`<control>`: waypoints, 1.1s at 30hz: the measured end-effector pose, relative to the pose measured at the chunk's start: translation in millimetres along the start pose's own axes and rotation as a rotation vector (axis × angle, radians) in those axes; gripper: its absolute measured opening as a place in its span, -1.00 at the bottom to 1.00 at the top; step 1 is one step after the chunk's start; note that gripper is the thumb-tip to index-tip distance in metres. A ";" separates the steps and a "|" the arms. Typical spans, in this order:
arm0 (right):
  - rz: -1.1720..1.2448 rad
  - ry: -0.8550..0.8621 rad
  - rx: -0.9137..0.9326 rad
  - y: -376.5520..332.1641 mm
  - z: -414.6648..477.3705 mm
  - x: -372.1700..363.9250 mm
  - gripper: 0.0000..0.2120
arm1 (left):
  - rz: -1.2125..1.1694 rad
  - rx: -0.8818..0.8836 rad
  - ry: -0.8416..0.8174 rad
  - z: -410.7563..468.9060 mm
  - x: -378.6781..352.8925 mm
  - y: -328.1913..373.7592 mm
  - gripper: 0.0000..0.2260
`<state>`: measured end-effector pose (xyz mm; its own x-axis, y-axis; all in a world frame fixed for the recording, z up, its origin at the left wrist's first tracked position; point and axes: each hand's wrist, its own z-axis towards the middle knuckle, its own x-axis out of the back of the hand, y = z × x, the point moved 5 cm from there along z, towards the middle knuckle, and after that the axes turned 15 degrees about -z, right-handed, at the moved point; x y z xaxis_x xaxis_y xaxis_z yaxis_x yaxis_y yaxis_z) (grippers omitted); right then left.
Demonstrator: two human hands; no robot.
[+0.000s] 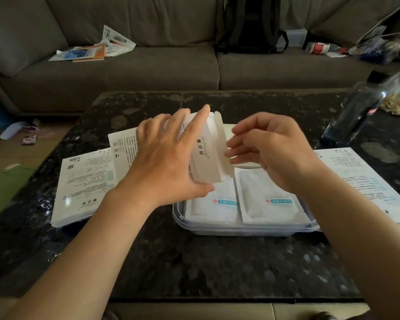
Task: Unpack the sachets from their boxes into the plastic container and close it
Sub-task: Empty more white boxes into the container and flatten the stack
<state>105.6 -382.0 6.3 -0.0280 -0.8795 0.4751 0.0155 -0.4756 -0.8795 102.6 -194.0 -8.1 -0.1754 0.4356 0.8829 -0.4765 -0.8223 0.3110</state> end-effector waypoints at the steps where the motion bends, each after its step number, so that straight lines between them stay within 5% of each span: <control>1: 0.066 -0.069 -0.016 -3.0 -2.3 -6.1 -0.79 | 0.003 -0.012 0.017 0.1 -0.4 2.3 0.18; 12: 0.275 -0.442 -0.141 -2.3 -9.3 -33.7 -0.72 | 0.055 -0.098 0.123 -3.3 -6.4 9.6 0.14; 24: 0.028 -0.473 -0.151 -2.6 -11.2 -32.4 -0.81 | 0.083 -0.140 0.102 -5.1 -9.0 17.8 0.13; 33: 0.097 -0.449 -0.143 0.2 -8.0 -34.8 -0.79 | 0.062 -0.119 0.070 -4.2 -8.6 15.3 0.12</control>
<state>98.6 -351.3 -10.6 0.4020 -0.8549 0.3278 -0.1421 -0.4119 -0.9001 93.2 -208.8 -12.5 -0.2651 0.4129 0.8713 -0.5608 -0.8012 0.2090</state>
